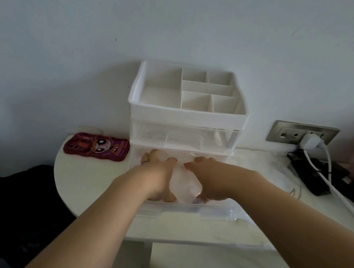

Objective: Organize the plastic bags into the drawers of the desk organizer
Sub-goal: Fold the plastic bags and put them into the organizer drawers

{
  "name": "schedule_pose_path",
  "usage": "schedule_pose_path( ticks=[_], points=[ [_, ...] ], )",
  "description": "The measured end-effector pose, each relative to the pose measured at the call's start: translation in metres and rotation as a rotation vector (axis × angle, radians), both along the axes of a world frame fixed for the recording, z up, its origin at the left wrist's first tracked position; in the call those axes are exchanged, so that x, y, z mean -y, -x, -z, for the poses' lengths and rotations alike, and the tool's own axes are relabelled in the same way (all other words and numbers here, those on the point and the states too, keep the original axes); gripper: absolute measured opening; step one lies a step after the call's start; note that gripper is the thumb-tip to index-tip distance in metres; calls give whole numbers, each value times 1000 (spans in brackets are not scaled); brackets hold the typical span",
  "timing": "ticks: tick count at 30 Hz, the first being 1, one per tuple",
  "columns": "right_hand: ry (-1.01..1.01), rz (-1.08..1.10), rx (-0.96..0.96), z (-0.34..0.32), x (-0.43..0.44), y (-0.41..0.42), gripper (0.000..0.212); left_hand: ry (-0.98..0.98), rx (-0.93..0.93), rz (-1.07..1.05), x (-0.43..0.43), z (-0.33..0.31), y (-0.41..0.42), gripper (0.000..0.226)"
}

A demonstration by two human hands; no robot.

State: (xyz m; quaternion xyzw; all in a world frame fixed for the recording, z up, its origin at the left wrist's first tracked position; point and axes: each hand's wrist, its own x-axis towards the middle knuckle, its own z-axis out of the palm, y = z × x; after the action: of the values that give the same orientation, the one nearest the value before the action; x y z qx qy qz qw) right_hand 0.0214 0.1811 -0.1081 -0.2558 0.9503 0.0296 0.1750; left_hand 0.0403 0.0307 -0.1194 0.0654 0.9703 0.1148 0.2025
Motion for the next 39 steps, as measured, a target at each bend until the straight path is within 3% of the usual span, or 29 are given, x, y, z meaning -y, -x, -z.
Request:
schedule_pose_path(
  ticks=[5,9,11,12,15,17,19,24,29,33,39],
  points=[
    [97,-14,-72,-9,-13,-13,81,14,-29,18,1,-5,-3,85],
    [454,14,-318,-25,-45,-37,36,-107,-168,43,3,-13,-16,59],
    [626,163,-419,-27,-68,-45,7,-170,-254,30,4,-14,-26,52],
    [650,259,-454,-25,-81,-49,8,-209,-299,27,4,-13,-30,46],
    [340,473,-248,-8,-123,-53,17,-355,-432,-19,-1,-8,-42,30],
    [80,489,-36,7,-140,-52,20,-445,-539,-47,-5,-6,-45,23],
    [-20,514,46,22,-152,-52,28,-490,-643,-41,-11,-5,-46,20],
    [21,411,31,57,-158,-44,53,-533,-751,-3,-21,0,-45,16],
    [94,454,-112,65,-158,-37,48,-514,-748,17,-26,5,-40,15],
    [99,487,-246,61,-159,-37,19,-518,-760,25,-27,5,-37,15],
    [58,459,-282,59,-153,-43,27,-529,-763,30,-30,3,-39,15]
  ],
)
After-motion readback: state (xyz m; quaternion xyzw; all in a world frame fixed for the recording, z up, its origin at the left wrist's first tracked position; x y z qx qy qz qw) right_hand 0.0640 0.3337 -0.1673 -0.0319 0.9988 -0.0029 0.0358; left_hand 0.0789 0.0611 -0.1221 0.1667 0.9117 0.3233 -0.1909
